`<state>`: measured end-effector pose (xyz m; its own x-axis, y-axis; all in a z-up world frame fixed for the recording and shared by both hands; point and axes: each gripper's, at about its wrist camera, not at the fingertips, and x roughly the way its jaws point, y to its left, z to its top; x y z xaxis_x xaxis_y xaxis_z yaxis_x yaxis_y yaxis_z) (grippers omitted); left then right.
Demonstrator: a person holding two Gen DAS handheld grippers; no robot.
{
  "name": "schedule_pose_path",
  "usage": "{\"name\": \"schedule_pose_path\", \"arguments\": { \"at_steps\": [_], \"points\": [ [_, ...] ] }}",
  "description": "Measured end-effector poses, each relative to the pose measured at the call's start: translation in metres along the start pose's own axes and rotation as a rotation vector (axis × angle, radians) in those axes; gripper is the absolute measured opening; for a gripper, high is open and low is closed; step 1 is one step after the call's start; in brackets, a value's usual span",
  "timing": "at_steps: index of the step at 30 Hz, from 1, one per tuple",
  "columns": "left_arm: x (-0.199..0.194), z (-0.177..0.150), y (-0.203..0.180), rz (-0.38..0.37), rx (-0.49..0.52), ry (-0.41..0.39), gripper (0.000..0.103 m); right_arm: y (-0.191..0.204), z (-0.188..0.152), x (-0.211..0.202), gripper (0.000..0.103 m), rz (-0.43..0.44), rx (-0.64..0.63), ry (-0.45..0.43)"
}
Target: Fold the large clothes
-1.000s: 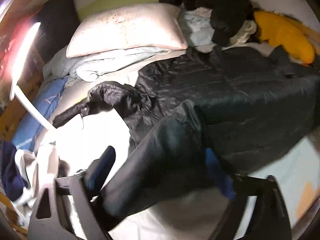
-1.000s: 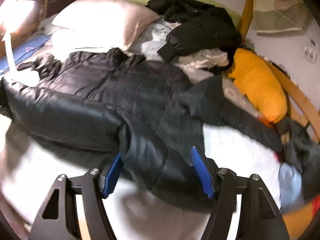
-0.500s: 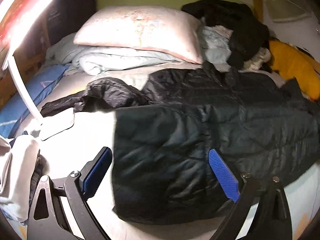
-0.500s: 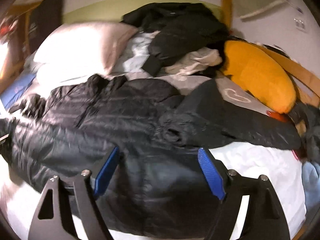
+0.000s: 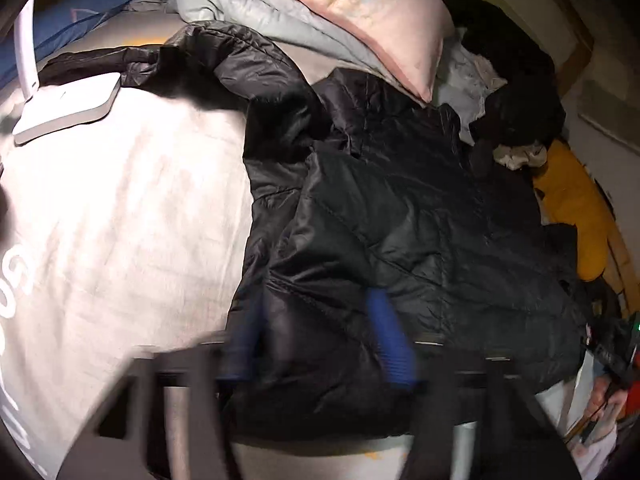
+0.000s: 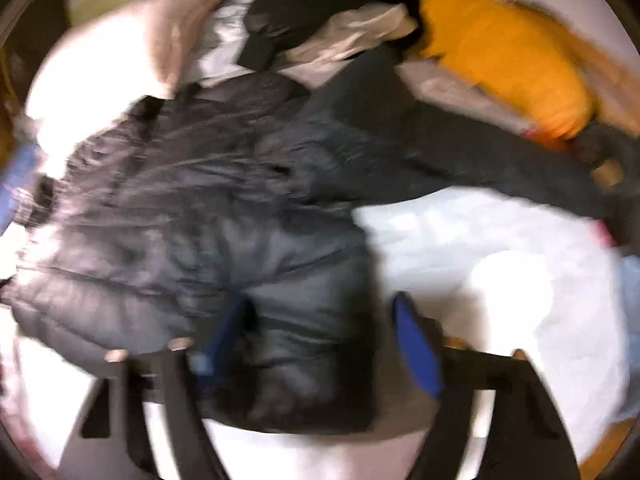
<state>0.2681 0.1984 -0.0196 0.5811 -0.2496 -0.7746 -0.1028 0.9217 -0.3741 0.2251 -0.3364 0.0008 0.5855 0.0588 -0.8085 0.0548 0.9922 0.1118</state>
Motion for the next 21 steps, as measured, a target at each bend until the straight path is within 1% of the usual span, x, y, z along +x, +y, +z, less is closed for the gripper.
{"name": "schedule_pose_path", "arguments": {
  "at_steps": [1,2,3,4,5,7,8,10,11,12,13,14,15,16,17,18,19,20,21],
  "points": [
    [-0.002,-0.001,-0.002,0.005,0.017,-0.002,0.015,-0.001,0.003,0.001,0.015,-0.021,-0.004,-0.024],
    [-0.006,-0.003,-0.004,0.020,0.018,-0.016,0.010,0.001,0.006,0.001,0.013,-0.043,-0.024,-0.054],
    [-0.013,-0.006,-0.003,0.038,0.001,-0.047,0.008,0.005,0.010,0.000,0.011,-0.069,-0.050,-0.098],
    [-0.023,-0.009,-0.003,0.035,-0.021,-0.076,0.007,0.008,0.012,0.000,0.009,-0.071,-0.062,-0.119],
    [-0.031,-0.011,-0.001,0.035,-0.037,-0.089,0.006,0.011,0.015,0.000,0.007,-0.070,-0.074,-0.135],
    [-0.043,-0.017,0.002,0.032,-0.057,-0.100,0.006,0.013,0.018,0.003,0.007,-0.077,-0.077,-0.148],
    [-0.045,-0.019,0.002,0.022,-0.050,-0.100,0.006,0.013,0.019,0.004,0.007,-0.080,-0.073,-0.140],
    [-0.042,-0.019,-0.004,0.030,0.016,-0.093,0.007,0.009,0.019,0.008,0.007,-0.082,-0.050,-0.112],
    [-0.038,-0.018,-0.008,0.042,0.049,-0.085,0.016,0.006,0.020,0.011,0.012,-0.090,-0.038,-0.104],
    [-0.034,-0.017,-0.010,0.053,0.069,-0.070,0.033,0.002,0.018,0.008,0.019,-0.110,-0.014,-0.098],
    [-0.030,-0.016,-0.010,0.058,0.073,-0.050,0.046,-0.003,0.016,0.006,0.040,-0.130,0.007,-0.097],
    [-0.026,-0.015,-0.011,0.070,0.065,-0.034,0.070,-0.007,0.013,0.001,0.058,-0.137,0.025,-0.102],
    [-0.022,-0.015,-0.008,0.079,0.048,-0.029,0.077,-0.012,0.010,-0.004,0.061,-0.117,0.043,-0.110],
    [-0.019,-0.016,-0.005,0.075,0.030,-0.023,0.077,-0.018,0.008,-0.006,0.062,-0.087,0.059,-0.100],
    [-0.012,-0.016,-0.002,0.063,0.012,0.003,0.077,-0.022,0.007,-0.005,0.067,-0.052,0.073,-0.082],
    [-0.006,-0.016,0.000,0.045,-0.003,0.031,0.077,-0.027,0.006,0.000,0.072,-0.004,0.084,-0.042],
    [0.001,-0.017,0.002,0.020,-0.021,0.060,0.077,-0.029,0.005,0.008,0.081,0.038,0.087,0.005],
    [0.006,-0.019,0.002,0.003,-0.036,0.078,0.076,-0.031,0.003,0.015,0.081,0.067,0.091,0.044],
    [0.007,-0.021,0.000,0.002,-0.025,0.080,0.071,-0.031,0.000,0.023,0.081,0.099,0.095,0.082]
  ]
}}
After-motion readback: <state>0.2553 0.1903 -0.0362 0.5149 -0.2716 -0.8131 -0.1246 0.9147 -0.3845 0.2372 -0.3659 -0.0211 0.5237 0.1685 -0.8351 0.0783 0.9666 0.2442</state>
